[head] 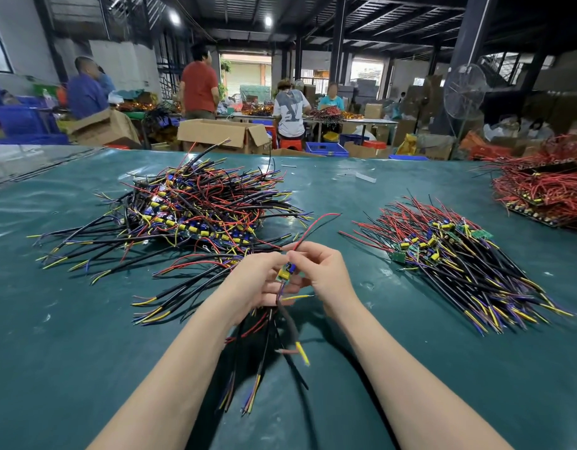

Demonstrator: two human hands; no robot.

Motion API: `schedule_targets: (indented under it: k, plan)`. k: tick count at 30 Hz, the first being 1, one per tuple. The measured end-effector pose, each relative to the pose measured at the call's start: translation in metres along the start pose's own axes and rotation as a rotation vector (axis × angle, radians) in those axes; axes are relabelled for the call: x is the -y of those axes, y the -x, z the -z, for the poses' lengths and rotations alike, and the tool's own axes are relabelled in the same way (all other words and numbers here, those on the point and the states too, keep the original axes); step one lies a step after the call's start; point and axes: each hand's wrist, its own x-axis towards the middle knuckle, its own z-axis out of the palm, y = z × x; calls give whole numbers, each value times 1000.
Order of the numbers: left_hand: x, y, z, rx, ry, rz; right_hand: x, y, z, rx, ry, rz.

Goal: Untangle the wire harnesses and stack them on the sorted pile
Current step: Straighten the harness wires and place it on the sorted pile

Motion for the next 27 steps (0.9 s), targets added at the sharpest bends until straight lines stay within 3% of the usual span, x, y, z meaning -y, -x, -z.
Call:
schedule_targets:
  k: [5, 11, 24, 27]
  plan:
    - [7, -2, 1, -63, 18, -143, -2, 1, -4, -15, -90, -30]
    - [5, -1, 4, -116, 33, -88, 0, 3, -12, -42, -118, -84]
    - [-6, 6, 5, 70, -2, 21, 1, -8, 11, -346, -240, -65]
    - [-8, 7, 3, 98, -122, 61, 1, -13, 19, -451, -282, -41]
